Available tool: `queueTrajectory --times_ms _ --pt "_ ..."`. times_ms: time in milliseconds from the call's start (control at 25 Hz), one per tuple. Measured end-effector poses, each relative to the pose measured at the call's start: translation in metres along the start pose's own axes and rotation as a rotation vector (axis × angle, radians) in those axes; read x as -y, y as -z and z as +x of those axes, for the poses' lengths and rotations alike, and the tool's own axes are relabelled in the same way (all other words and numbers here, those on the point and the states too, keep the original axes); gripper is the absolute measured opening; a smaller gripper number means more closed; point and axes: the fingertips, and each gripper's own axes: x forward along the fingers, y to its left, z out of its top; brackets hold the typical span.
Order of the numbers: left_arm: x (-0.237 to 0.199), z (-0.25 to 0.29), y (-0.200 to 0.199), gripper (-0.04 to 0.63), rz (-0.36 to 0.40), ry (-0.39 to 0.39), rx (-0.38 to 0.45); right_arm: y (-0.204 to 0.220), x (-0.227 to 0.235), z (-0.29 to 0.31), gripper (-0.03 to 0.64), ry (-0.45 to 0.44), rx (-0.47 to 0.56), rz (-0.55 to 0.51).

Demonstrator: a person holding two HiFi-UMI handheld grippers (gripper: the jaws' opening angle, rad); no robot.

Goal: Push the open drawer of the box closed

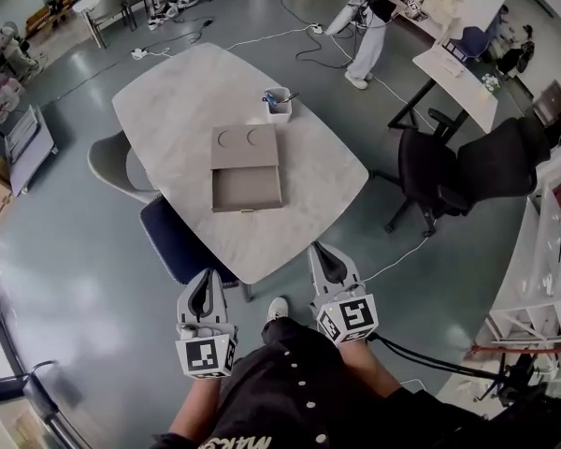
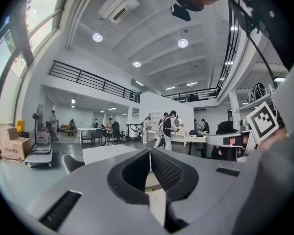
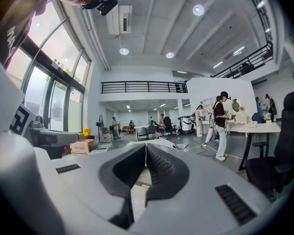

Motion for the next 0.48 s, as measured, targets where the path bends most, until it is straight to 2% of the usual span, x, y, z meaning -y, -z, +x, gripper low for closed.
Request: queueTrajectory --times_ms 480 --pt "-0.002 0.052 -0.024 0.018 0.008 -0.077 0.003 -0.013 0.035 0.054 -0.002 -0.078 -0.021 0.013"
